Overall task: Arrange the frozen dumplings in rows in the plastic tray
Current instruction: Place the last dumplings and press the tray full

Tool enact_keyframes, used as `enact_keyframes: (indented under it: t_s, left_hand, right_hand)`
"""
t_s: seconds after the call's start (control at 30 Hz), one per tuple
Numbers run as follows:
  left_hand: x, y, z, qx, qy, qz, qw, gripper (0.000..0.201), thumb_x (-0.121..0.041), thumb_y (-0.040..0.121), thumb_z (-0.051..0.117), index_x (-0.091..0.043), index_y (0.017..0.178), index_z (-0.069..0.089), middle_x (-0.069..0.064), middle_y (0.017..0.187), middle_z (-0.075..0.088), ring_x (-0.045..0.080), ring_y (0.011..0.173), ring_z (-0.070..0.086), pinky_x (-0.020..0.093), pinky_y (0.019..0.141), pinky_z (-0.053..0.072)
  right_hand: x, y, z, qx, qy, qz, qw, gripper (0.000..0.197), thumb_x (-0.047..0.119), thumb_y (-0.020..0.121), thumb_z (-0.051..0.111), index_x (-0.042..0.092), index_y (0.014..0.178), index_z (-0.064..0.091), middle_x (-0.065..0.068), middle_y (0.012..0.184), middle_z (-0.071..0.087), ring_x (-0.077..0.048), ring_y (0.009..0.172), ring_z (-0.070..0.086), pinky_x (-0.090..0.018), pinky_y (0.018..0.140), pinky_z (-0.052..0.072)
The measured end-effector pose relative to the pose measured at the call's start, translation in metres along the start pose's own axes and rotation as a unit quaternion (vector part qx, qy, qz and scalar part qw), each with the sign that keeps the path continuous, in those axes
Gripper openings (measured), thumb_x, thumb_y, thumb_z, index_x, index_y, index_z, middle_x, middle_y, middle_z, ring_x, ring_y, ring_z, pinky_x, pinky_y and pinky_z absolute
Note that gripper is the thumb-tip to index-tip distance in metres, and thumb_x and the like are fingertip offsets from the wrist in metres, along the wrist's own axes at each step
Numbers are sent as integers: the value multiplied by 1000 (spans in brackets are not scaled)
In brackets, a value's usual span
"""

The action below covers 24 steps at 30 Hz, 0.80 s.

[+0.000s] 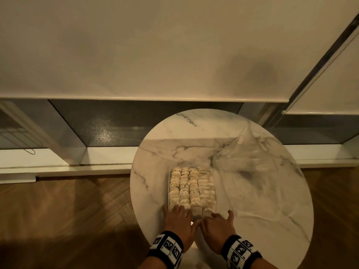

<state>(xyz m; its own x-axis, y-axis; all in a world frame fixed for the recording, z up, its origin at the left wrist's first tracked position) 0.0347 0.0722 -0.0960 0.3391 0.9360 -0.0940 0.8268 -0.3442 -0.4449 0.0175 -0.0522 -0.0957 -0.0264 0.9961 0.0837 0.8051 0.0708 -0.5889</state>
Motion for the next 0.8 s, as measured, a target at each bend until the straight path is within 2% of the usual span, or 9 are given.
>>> enact_keyframes:
  t_s: [0.1, 0.2, 0.4, 0.47, 0.53, 0.6, 0.67, 0.73, 0.8]
  left_hand:
    - [0, -2, 0, 5, -7, 3, 1000, 63, -61, 98, 12, -25, 138, 46, 7, 138, 46, 29, 129, 34, 66, 108, 8]
    - [2, -4, -5, -9, -11, 2, 1000, 57, -57, 98, 18, -25, 131, 51, 6, 135, 49, 28, 127, 38, 64, 108, 11]
    - [3, -5, -12, 11, -6, -1, 1000, 49, -46, 99, 26, -20, 131, 52, 7, 129, 57, 29, 123, 47, 64, 111, 7]
    - [4, -6, -15, 10, -7, -3, 1000, 49, -44, 100, 26, -19, 135, 51, 8, 132, 58, 30, 126, 47, 62, 114, 2]
    - [5, -8, -19, -1, -6, -4, 1000, 52, -43, 101, 24, -18, 140, 46, 8, 134, 58, 30, 126, 48, 61, 116, -3]
    - [5, -10, -21, -7, -8, -4, 1000, 53, -42, 102, 24, -17, 144, 42, 8, 137, 56, 29, 128, 48, 61, 117, -8]
    - [4, -9, -19, -13, -16, -7, 1000, 54, -42, 102, 24, -17, 148, 36, 7, 140, 54, 28, 131, 45, 61, 117, -9]
    - [3, -12, -21, -18, -29, -16, 999, 54, -42, 101, 25, -20, 149, 35, 5, 140, 53, 26, 130, 45, 58, 118, -8]
    - [7, -16, -25, -26, -36, -29, 999, 48, -38, 100, 29, -20, 141, 44, 7, 136, 53, 27, 128, 44, 52, 120, 3]
  right_hand:
    - [-1, -3, -1, -13, 25, -5, 1000, 53, 50, 100, 11, 38, 127, 55, 17, 138, 54, -11, 136, 42, -65, 108, -2]
    - [-4, -5, -1, -24, 43, -15, 999, 50, 50, 101, 13, 41, 136, 47, 21, 148, 45, -6, 142, 33, -64, 109, -4]
    - [0, -4, 1, 2, 23, -33, 999, 49, 50, 101, 14, 39, 137, 46, 18, 152, 41, -9, 145, 28, -66, 109, -5]
    - [1, -3, -2, -8, -4, -32, 999, 50, 51, 100, 15, 38, 133, 50, 15, 146, 48, -13, 139, 37, -66, 108, -2]
    - [5, -3, -9, -25, -35, -35, 998, 51, 51, 98, 17, 35, 125, 56, 9, 131, 59, -17, 127, 46, -64, 106, 5]
    - [10, -3, -12, -36, -39, -50, 997, 50, 49, 98, 18, 33, 123, 58, 6, 120, 62, -18, 120, 50, -62, 105, 8]
    - [16, -3, -10, -36, -27, -73, 996, 48, 47, 99, 19, 31, 125, 57, 5, 119, 63, -19, 118, 51, -61, 105, 7]
    - [21, -4, -8, -41, -20, -99, 994, 47, 45, 100, 21, 29, 120, 59, 4, 117, 63, -21, 116, 52, -58, 104, 10]
    - [30, -4, -10, -51, -10, -132, 990, 48, 43, 98, 20, 25, 113, 62, 0, 113, 64, -25, 111, 54, -51, 101, 20]
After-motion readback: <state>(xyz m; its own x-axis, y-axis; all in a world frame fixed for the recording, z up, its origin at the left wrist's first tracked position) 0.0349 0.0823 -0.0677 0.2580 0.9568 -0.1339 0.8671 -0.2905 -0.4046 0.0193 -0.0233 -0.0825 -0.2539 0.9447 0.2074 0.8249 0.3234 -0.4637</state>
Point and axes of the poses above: each hand's wrist, its own y-axis towards the middle knuckle, its own z-axis out of the palm, x = y × z, the point moved 7 cm from there along y, towards the middle knuckle
